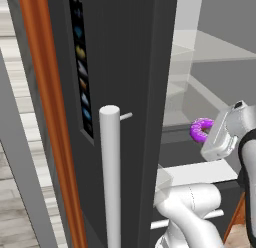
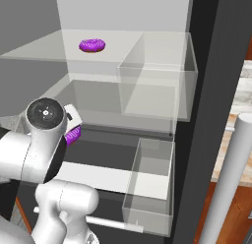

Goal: Take the donuts from the fridge and place them on the empty tray on the dining counter.

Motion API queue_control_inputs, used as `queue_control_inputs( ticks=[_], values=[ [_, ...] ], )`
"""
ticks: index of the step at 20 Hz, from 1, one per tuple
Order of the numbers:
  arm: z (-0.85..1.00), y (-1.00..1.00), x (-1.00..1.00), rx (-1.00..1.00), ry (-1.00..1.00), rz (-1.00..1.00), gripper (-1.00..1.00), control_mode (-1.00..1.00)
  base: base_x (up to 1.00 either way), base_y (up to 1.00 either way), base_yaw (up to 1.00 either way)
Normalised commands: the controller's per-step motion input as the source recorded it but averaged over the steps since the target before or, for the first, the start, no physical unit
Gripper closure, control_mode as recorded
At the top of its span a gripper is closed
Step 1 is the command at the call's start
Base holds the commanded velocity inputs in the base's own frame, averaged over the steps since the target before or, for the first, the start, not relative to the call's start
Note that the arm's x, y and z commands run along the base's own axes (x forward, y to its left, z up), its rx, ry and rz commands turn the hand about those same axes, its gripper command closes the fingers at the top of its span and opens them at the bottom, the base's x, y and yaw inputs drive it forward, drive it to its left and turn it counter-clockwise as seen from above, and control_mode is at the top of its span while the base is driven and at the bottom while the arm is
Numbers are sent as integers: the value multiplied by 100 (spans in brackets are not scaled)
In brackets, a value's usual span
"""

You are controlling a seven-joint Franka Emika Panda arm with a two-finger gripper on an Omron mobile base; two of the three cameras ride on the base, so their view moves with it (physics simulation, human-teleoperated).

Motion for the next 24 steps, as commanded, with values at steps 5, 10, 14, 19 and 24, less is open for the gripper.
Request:
queue_control_inputs(
  ticks=[5,10,14,19,24],
  values=[
    [1,-1,-53,0,0,-5,100,-100,0,0,0],
    [0,0,-4,0,0,-3,100,100,0,0,0],
    [0,0,0,0,0,0,100,100,-34,-13,0],
    [0,0,0,0,0,0,100,100,-87,-29,0],
    [0,0,0,0,0,0,100,100,-100,-36,0]
  ],
)
